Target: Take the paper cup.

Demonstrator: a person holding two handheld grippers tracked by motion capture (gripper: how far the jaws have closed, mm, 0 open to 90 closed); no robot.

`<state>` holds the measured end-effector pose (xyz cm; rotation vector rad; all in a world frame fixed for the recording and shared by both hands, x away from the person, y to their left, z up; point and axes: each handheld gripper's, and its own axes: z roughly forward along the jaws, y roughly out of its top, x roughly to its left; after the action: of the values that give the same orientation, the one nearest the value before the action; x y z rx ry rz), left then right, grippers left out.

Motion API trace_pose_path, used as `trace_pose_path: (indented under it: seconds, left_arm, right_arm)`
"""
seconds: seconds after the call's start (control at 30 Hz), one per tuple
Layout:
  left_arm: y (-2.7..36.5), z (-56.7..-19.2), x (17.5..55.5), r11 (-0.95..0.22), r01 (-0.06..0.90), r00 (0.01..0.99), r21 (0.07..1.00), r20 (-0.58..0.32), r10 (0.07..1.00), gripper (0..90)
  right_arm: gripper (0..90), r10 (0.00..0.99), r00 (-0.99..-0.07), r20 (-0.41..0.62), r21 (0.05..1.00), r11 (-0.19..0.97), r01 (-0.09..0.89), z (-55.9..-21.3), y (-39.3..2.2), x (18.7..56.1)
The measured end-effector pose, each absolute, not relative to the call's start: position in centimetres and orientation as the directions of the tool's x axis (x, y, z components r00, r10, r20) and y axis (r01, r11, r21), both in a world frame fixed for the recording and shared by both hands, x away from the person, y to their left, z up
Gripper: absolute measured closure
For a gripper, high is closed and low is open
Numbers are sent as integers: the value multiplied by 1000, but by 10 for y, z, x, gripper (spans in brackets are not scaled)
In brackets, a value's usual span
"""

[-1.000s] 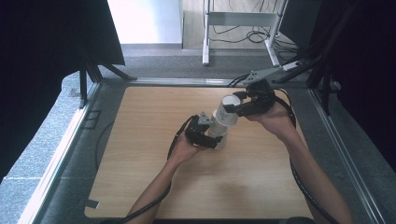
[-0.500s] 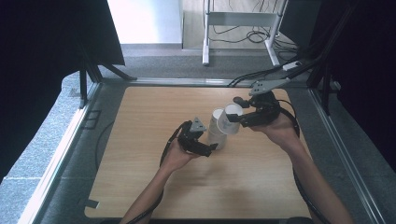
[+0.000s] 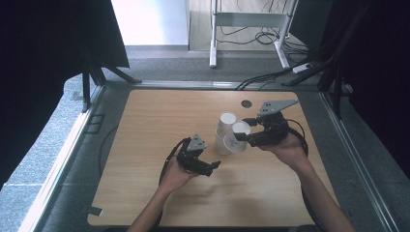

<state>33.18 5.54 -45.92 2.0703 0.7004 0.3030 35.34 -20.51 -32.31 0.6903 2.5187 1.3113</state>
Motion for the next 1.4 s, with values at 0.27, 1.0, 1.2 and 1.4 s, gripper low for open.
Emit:
trace_pose_path:
  seconds: [0.27, 1.0, 1.2, 1.4]
  left_arm:
    - [59, -470, 316, -435, 352, 826, 829, -57, 561, 41]
    - [38, -480, 294, -498, 313, 870, 809, -34, 492, 43]
    - [34, -485, 293, -501, 315, 874, 806, -41, 483, 42]
    - [34, -486, 292, -497, 309, 873, 811, -33, 487, 54]
  right_arm:
    - [377, 504, -863, 33, 810, 492, 318, -350, -204, 346]
    - [377, 474, -875, 96, 789, 500, 357, -403, -192, 336]
    - [377, 450, -887, 103, 790, 505, 348, -406, -188, 333]
    - [377, 430, -895, 123, 795, 497, 348, -407, -186, 329]
